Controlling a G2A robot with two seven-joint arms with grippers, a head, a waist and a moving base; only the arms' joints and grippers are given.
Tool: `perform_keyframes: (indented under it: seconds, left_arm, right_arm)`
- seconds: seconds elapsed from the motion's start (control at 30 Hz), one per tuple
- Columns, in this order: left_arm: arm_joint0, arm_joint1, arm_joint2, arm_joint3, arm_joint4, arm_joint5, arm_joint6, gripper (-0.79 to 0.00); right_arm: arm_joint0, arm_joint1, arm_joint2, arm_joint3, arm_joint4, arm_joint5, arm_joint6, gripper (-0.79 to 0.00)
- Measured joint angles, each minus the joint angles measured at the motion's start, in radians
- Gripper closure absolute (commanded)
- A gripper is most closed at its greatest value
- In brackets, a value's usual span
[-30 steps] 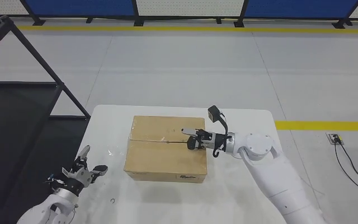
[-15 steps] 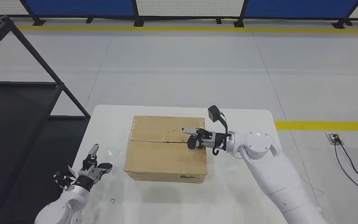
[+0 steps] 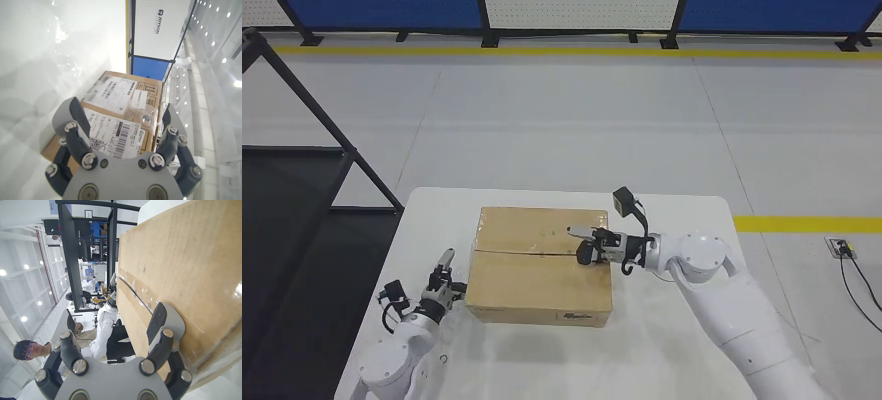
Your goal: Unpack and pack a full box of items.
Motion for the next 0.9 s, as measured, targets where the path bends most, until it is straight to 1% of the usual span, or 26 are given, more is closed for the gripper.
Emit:
perform_keyframes:
  seconds: [0.17, 0.4, 0.6, 0.9]
  left_arm:
    - [-0.032, -0.005, 0.008, 0.025, -0.074, 0.069, -0.042, -0.785]
    - [-0.060, -0.013, 0.008, 0.052, -0.147, 0.093, -0.033, -0.785]
    - [-0.101, -0.024, 0.019, 0.089, -0.218, 0.076, -0.029, -0.785]
    - [-0.158, -0.044, 0.039, 0.145, -0.320, 0.011, 0.011, -0.785]
  right_arm:
    - [0.003, 0.000, 0.001, 0.003, -0.002, 0.003, 0.001, -0.785]
    - [0.007, 0.000, -0.001, 0.001, -0.007, 0.008, 0.005, -0.785]
    - [0.002, 0.000, -0.002, -0.009, -0.009, 0.012, 0.006, -0.785]
    - [-0.014, 0.003, 0.001, -0.027, -0.017, 0.018, 0.003, -0.785]
